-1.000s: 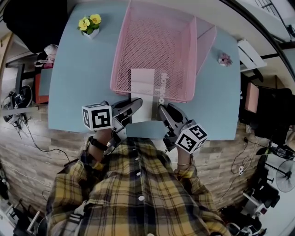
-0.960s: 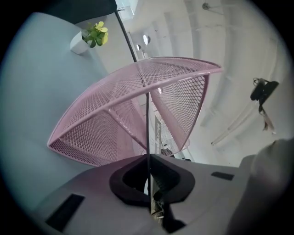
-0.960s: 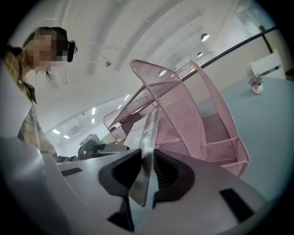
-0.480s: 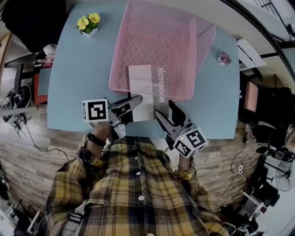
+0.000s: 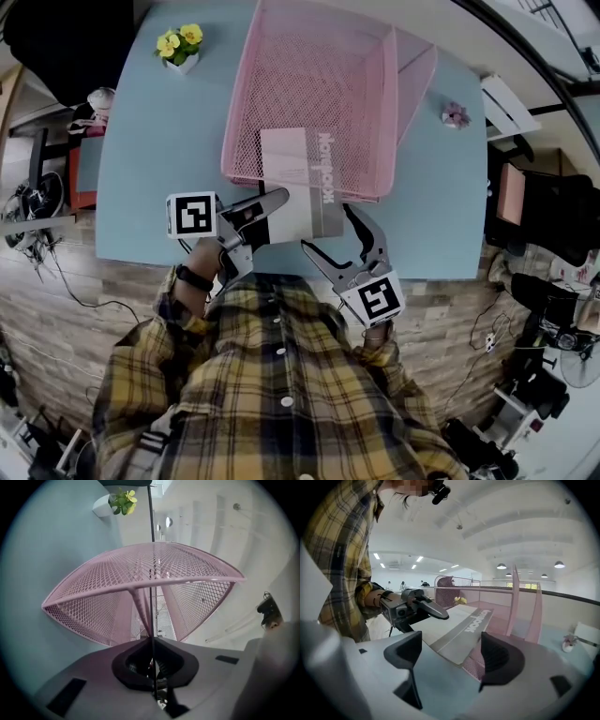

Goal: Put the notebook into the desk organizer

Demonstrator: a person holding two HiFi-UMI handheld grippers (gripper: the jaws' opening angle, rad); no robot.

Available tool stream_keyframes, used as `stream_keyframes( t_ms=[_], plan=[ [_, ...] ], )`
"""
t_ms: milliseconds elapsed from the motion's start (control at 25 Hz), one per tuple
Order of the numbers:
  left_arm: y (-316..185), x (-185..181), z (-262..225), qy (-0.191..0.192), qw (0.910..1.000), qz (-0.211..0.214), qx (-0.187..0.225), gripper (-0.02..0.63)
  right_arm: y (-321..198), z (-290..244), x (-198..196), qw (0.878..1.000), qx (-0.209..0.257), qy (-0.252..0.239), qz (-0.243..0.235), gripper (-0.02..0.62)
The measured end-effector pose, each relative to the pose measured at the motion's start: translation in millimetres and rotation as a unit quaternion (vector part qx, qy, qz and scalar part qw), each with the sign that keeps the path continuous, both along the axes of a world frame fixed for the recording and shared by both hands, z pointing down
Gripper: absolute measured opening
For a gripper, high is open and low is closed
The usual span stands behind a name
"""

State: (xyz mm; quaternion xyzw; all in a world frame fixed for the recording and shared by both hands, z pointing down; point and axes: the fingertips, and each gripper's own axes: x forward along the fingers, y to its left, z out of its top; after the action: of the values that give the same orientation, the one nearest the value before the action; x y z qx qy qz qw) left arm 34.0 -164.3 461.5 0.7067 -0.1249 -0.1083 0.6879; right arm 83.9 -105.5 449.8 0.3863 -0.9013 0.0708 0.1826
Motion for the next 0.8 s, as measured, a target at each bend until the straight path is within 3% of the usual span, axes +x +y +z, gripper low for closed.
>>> stream_keyframes(
  t_ms=[240, 480, 640, 800],
  plan=[
    [1, -1, -2, 0.011, 0.9999, 0.005, -0.012, 0.006, 6, 7, 1, 0.999, 0.004, 0.034, -0.002, 0.374],
    [-1, -6, -5, 0.014, 0.9998, -0.015, -0.006, 0.013, 4, 7, -1, 1.000, 0.001, 0.015, 0.017, 0.373],
    [2, -15, -10, 0.021, 0.9993, -0.031, 0.006, 0.117, 4, 8, 2, 0.999, 0.014, 0.003, 0.031, 0.373],
    [5, -27, -18, 0.000, 0.9978, -0.055, 0.038, 0.171, 3, 3, 0, 0.999, 0.014, 0.004, 0.044, 0.373]
  ],
)
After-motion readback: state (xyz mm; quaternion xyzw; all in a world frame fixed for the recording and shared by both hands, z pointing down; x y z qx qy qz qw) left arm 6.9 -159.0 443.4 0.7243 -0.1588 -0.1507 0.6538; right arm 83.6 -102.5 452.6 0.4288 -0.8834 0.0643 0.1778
